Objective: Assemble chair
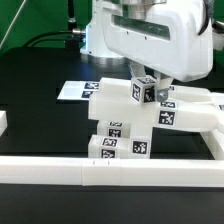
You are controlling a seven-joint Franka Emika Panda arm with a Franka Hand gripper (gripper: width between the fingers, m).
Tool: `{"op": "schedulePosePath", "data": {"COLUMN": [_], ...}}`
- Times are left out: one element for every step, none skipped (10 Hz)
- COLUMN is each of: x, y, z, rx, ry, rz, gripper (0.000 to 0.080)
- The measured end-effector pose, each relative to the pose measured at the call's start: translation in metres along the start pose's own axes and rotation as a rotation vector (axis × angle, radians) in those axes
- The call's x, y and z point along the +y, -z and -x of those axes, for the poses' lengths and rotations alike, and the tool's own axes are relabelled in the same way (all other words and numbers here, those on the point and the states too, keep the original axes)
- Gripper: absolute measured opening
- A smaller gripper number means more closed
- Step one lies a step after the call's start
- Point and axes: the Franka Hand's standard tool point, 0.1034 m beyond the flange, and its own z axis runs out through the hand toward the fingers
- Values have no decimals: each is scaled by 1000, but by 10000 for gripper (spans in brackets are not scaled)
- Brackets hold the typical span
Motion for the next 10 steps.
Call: {"op": "schedulePosePath", "data": {"x": [0, -1, 0, 0, 0, 1, 2, 1, -2, -3], "y": [0, 0, 0, -1, -1, -2, -2, 0, 2, 3], "z": [0, 1, 1, 1, 1, 0, -2, -4, -6, -7], "rx": [-1, -9, -8, -8, -8, -8, -10, -10, -10, -10], "ry": [21, 17, 96, 148, 240, 335, 470, 603, 733, 858], "rz": [0, -7, -6, -5, -5, -3, 8, 23, 32, 48], "gripper": [516, 516, 625, 642, 642, 648, 649, 649, 649, 649]}}
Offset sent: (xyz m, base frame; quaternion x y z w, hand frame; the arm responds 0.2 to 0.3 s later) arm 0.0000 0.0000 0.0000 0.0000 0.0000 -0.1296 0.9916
